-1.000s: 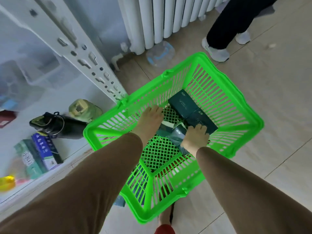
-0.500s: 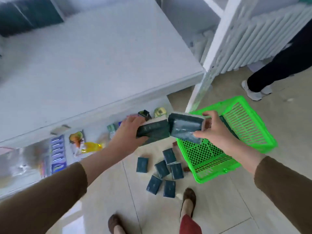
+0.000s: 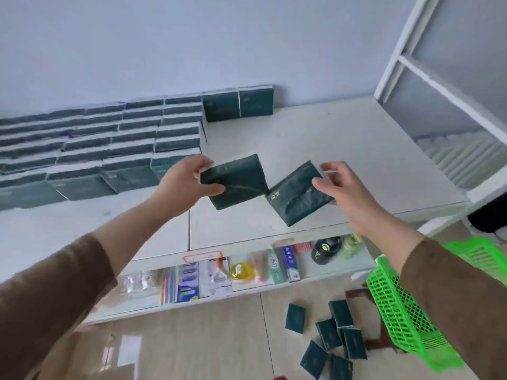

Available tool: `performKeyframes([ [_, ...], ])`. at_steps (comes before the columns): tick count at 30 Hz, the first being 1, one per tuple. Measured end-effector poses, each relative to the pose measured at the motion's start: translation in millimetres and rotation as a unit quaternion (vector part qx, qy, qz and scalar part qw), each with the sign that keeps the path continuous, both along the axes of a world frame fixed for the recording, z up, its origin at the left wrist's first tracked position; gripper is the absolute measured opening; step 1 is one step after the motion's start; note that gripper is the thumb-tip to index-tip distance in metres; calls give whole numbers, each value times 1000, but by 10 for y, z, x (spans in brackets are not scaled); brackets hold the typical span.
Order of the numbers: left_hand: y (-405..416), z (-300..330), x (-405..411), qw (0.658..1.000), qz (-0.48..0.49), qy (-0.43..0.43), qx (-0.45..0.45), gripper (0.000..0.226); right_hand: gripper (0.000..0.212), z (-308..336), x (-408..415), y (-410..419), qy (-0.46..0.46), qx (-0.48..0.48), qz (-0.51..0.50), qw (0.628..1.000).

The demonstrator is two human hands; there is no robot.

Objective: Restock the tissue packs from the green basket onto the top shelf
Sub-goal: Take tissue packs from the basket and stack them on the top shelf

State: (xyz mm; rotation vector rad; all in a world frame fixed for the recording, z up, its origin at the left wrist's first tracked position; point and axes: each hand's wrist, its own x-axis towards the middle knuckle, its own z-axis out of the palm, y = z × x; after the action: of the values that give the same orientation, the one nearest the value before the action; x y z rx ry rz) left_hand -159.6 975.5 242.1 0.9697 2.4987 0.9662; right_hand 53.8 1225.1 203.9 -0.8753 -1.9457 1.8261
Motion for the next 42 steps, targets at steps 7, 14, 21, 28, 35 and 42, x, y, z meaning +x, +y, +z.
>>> performKeyframes([
  [7, 423, 44, -1093, 999, 38, 19, 20, 46, 43, -88, -1074, 450, -5, -30, -15, 999],
  [14, 1269, -53, -2004, 997, 26, 69, -20, 50, 38, -251, -2066, 1130, 9, 1, -64, 998],
  [21, 1724, -400, -2660, 985, 16, 145, -88, 52, 34, -532, -2826, 1545, -7, 71, -32, 997],
  [28, 1806, -590, -2823, 947, 30, 292, -132, 49, 33, -861, -3213, 1662, -44, 108, -19, 993],
  [35, 1800, -628, -2770, 943, 42, 295, -145, 51, 23, -941, -3283, 1592, -69, 176, -97, 977],
  [42, 1585, -487, -2324, 953, 26, 277, -118, 65, 50, -765, -2786, 1388, -109, 237, -65, 963],
])
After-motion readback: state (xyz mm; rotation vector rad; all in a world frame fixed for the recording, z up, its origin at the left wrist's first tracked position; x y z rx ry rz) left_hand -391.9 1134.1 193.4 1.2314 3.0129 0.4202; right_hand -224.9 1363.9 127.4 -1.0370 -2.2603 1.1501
